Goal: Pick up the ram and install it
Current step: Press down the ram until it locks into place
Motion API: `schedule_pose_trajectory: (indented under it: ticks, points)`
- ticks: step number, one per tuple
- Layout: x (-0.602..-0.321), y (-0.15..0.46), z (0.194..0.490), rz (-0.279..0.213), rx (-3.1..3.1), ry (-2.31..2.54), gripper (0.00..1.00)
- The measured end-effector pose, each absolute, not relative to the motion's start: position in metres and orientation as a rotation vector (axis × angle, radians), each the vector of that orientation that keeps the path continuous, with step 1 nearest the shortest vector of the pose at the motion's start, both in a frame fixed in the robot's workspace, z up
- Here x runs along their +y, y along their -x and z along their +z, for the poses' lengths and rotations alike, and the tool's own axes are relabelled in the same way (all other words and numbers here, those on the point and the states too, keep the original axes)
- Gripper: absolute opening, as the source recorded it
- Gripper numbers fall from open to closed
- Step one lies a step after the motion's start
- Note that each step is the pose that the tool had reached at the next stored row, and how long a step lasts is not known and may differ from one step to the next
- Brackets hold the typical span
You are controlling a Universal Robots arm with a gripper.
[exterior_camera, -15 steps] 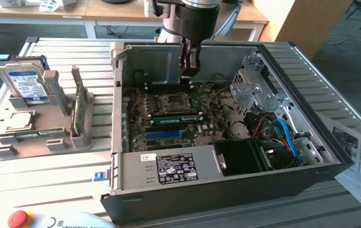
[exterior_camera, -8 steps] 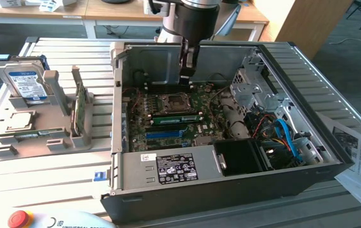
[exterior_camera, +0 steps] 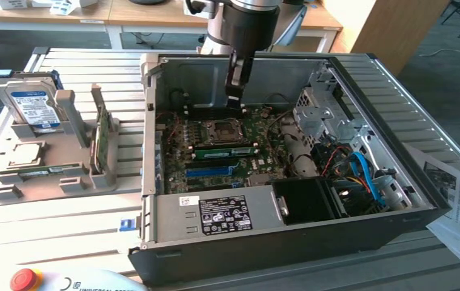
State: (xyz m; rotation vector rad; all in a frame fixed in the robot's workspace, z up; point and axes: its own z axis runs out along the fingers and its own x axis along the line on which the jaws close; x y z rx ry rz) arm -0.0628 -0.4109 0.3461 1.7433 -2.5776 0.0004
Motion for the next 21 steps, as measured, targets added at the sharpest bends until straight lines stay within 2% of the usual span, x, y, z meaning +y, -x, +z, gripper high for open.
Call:
schedule_pose_trajectory:
  ticks: [21]
  points:
    - [-0.4109, 0.0627, 0.3454, -0.008, -2.841, -1.270, 0.10]
